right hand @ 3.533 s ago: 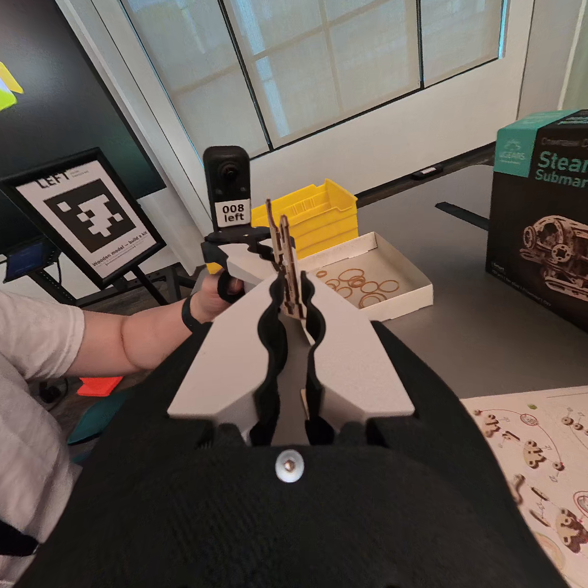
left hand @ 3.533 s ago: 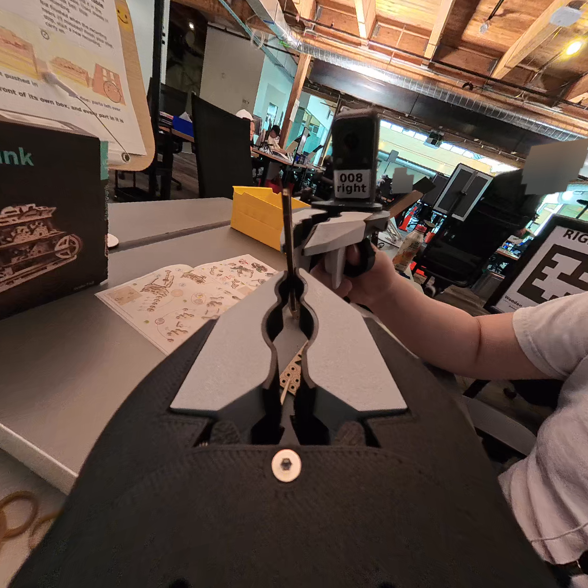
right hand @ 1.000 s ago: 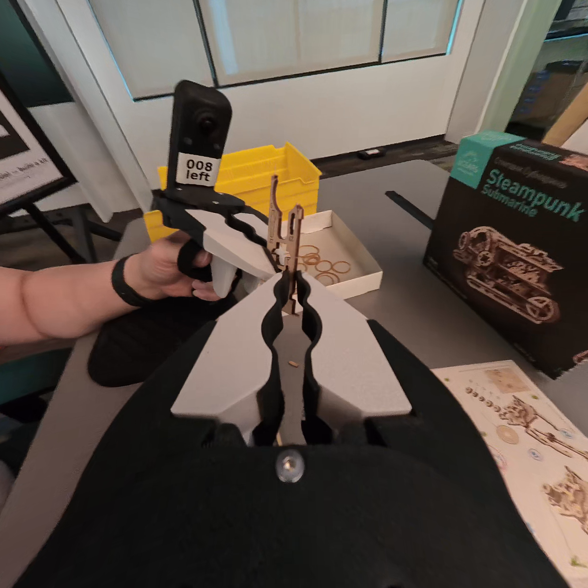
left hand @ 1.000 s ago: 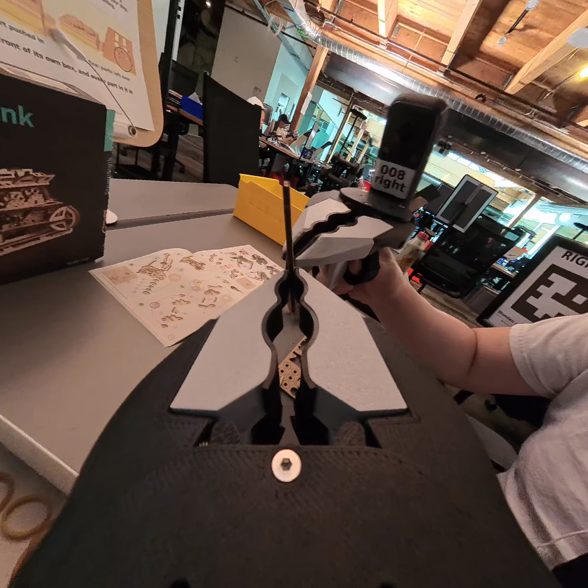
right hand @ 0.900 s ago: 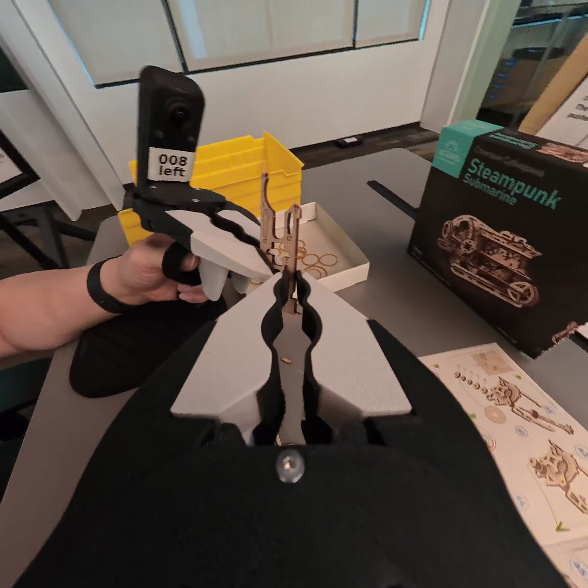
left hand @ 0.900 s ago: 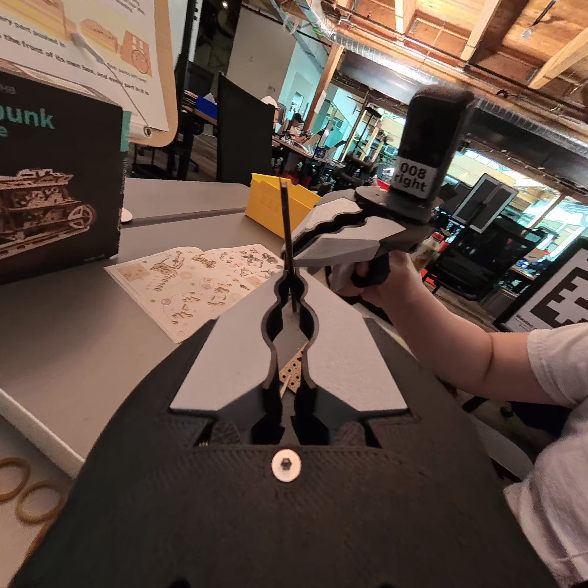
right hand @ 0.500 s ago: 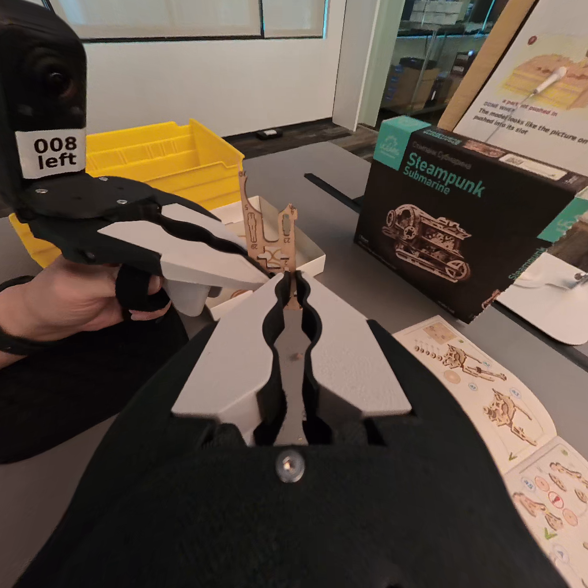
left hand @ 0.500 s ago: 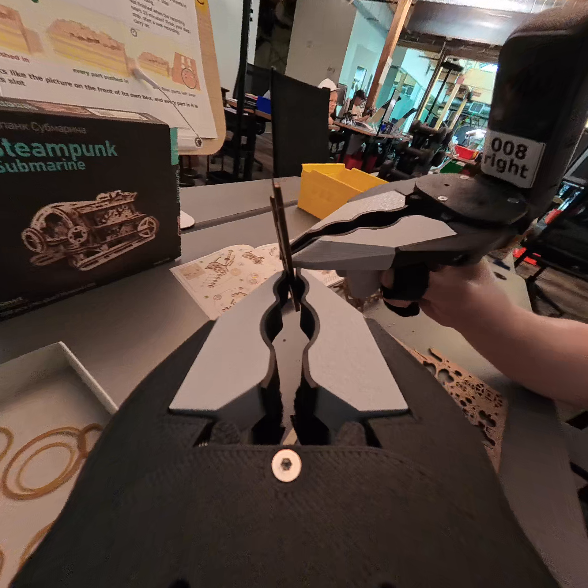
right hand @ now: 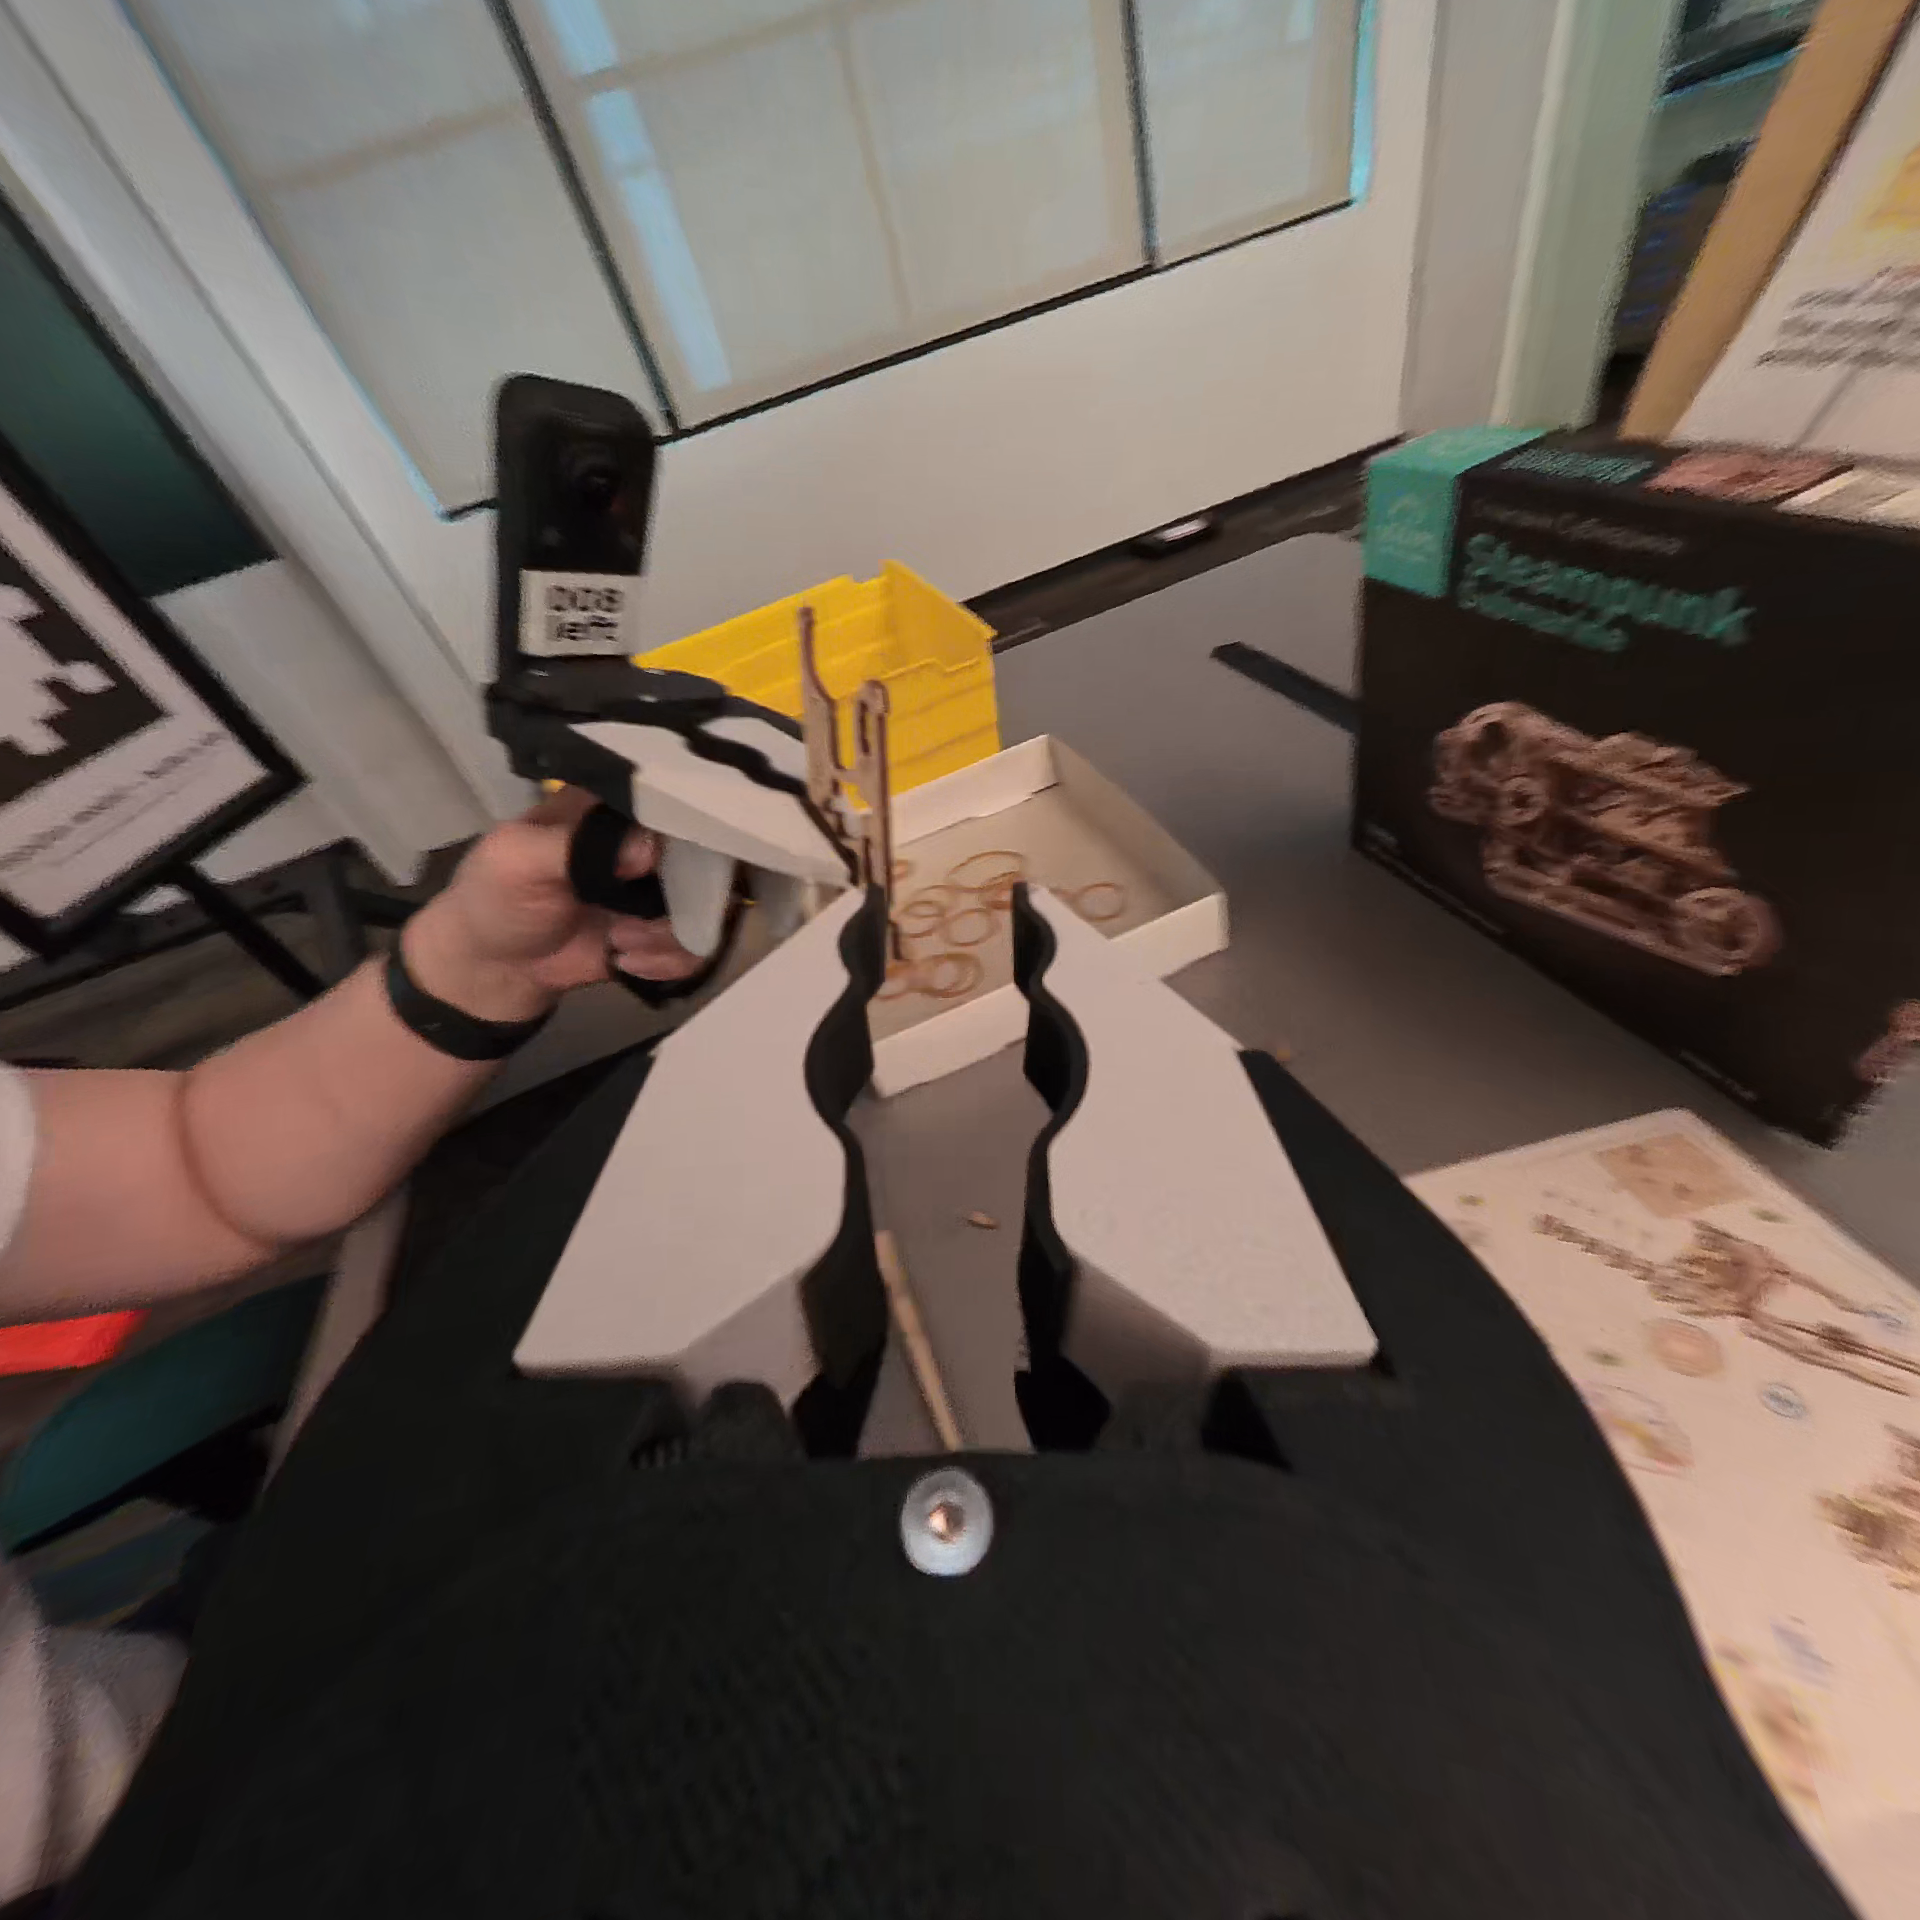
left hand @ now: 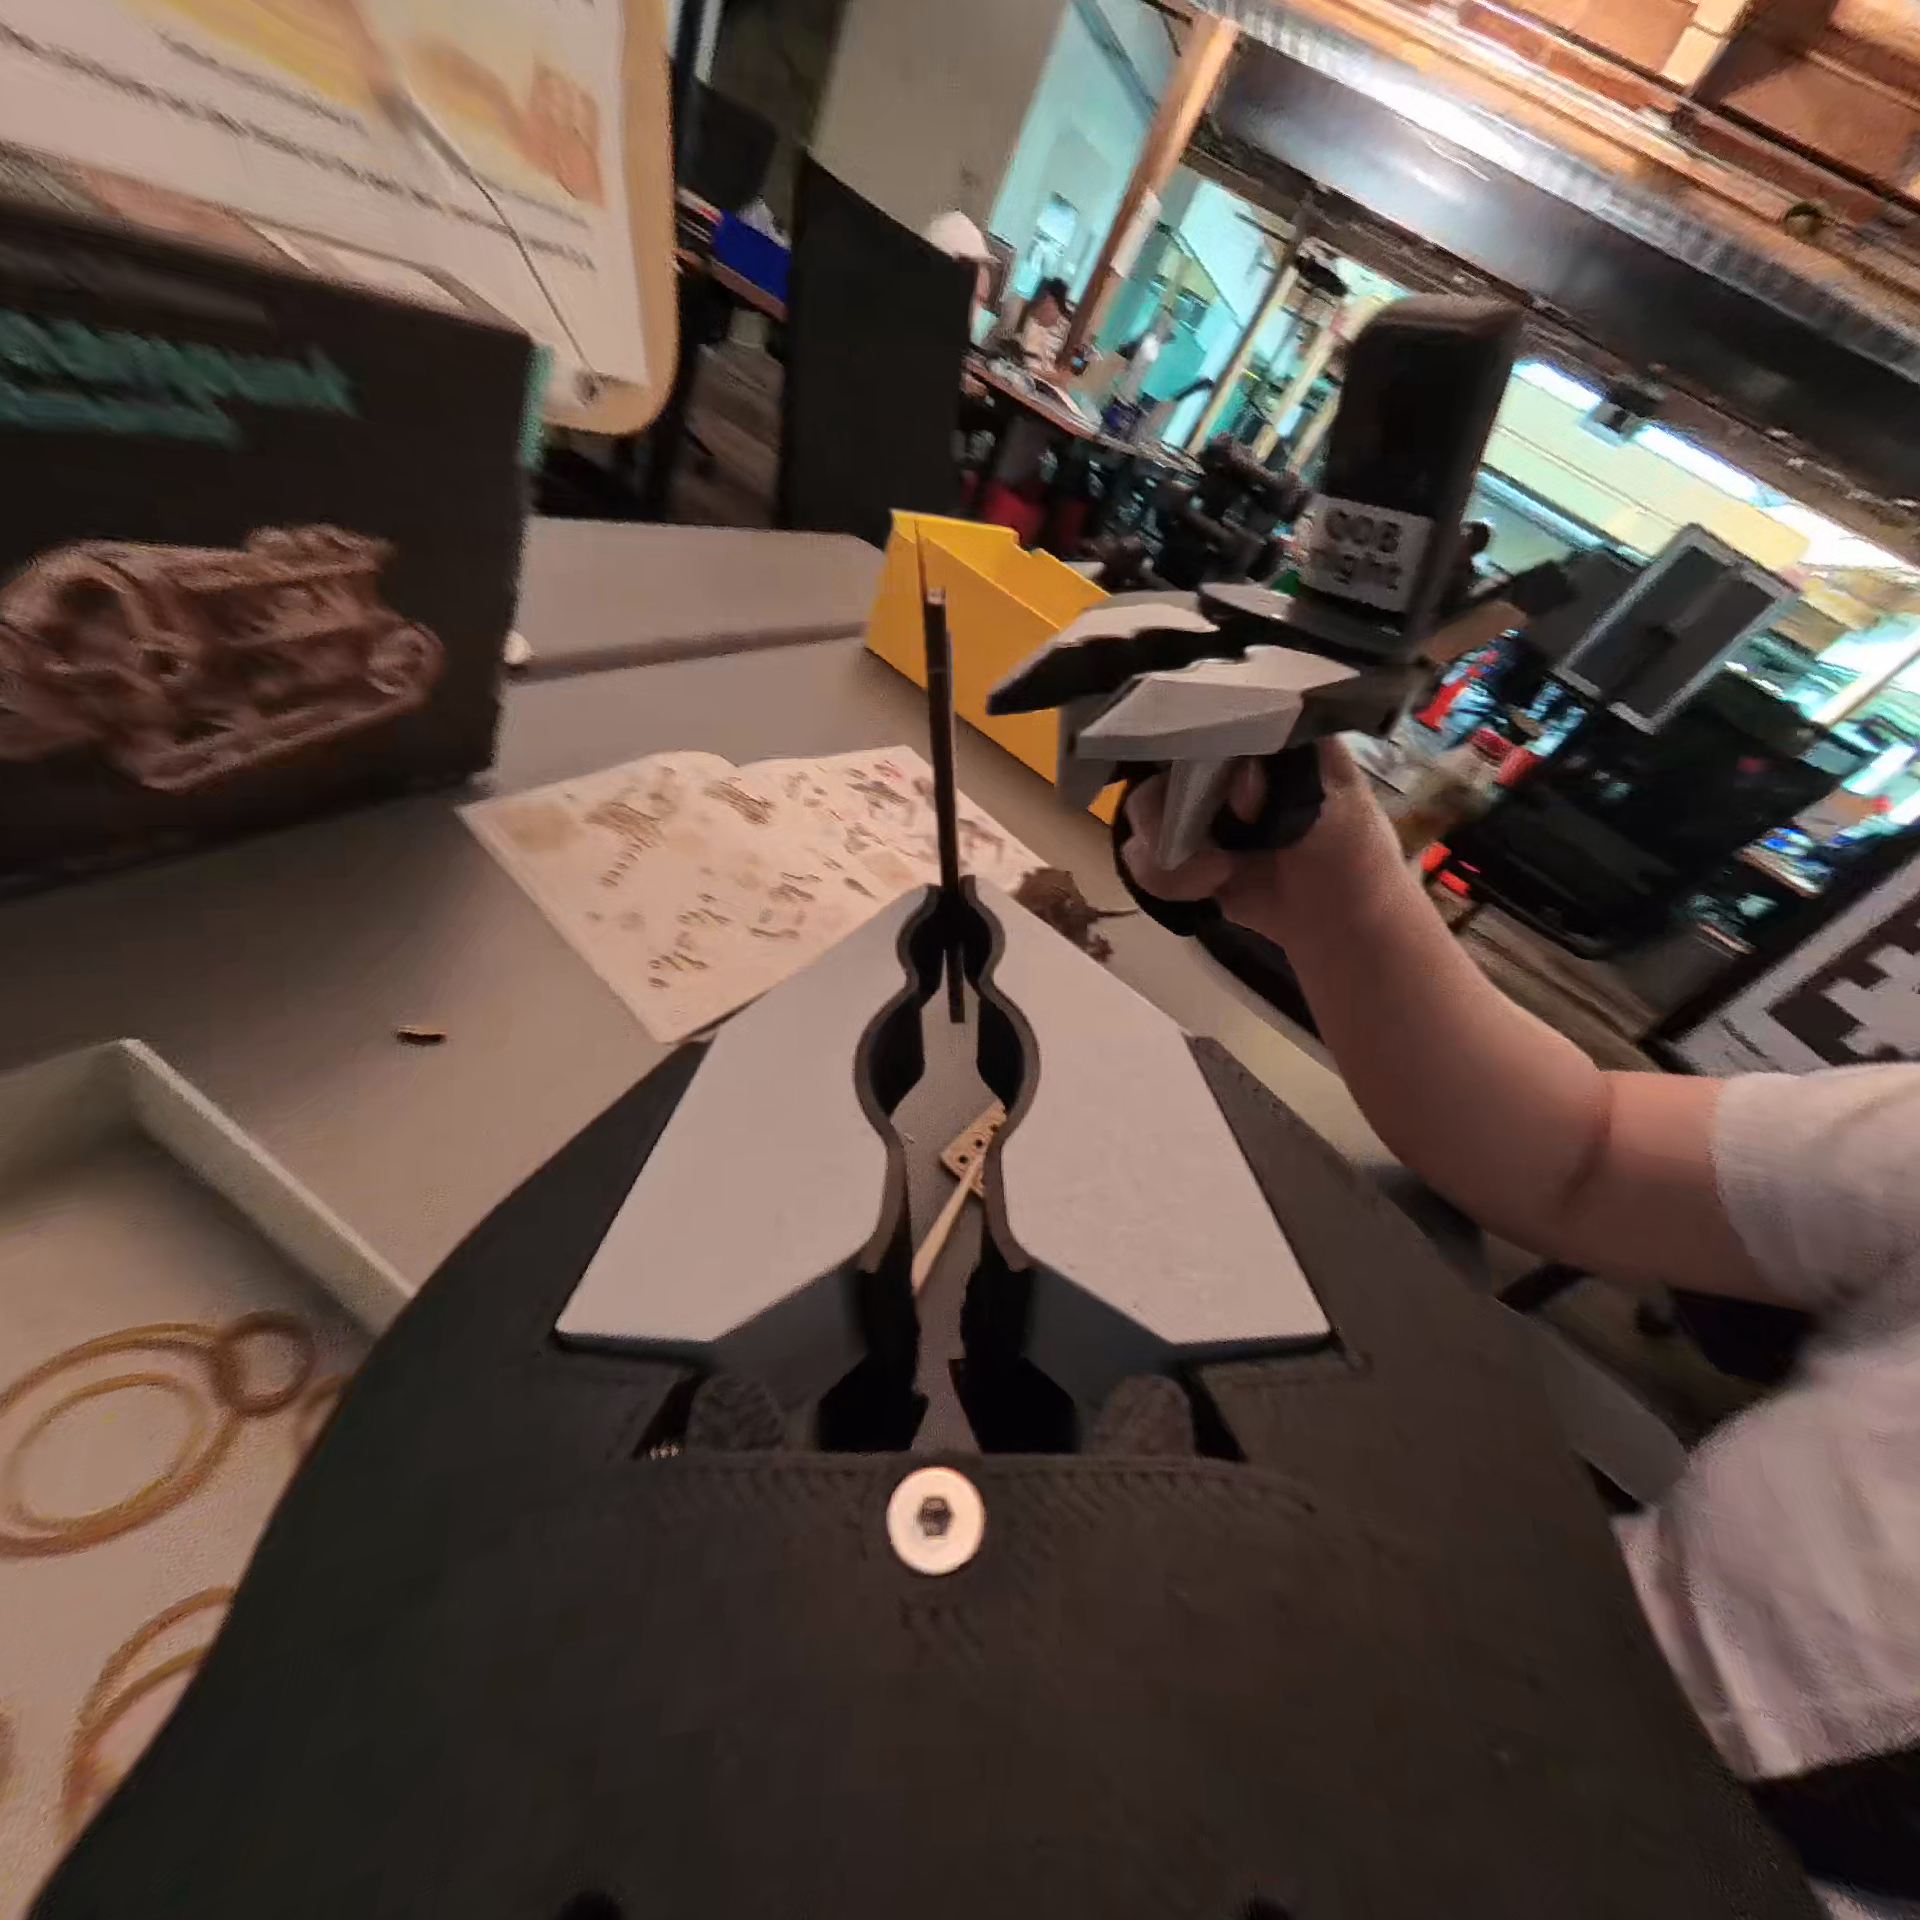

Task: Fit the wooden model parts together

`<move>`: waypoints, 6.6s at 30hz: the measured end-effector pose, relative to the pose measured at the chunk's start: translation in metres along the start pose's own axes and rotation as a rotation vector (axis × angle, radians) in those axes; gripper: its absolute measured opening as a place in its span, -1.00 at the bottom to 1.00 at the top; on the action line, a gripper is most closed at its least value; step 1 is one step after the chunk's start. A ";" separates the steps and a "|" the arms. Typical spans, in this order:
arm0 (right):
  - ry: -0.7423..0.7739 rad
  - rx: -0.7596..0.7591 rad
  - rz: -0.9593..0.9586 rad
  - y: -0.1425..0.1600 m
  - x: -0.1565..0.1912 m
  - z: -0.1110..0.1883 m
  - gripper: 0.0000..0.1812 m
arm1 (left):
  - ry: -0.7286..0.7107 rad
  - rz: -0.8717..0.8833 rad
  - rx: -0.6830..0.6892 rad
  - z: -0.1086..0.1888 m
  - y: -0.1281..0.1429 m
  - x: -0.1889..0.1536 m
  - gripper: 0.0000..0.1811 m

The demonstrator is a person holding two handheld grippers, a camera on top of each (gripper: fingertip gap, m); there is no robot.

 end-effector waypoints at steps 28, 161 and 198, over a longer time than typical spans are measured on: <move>-0.191 0.856 -0.113 0.071 -0.014 -0.014 -0.99 | -0.140 -0.382 0.288 -0.019 0.032 0.013 -0.51; -0.190 -0.216 -0.129 0.071 0.051 0.061 -0.99 | 0.459 -0.172 0.311 -0.047 0.058 -0.055 -0.75; -0.074 -0.172 -0.392 0.078 0.016 0.071 -0.75 | 0.379 0.252 0.322 -0.060 0.062 -0.021 -1.00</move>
Point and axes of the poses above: each gripper's, where its closed fingertips meet, z back along the fingers, y out of its underside, x = y × z across the jaws, the point moved 8 cm from there along z, back along the fingers, and after that the axes turned 6 degrees about z, right-handed, at the moved point
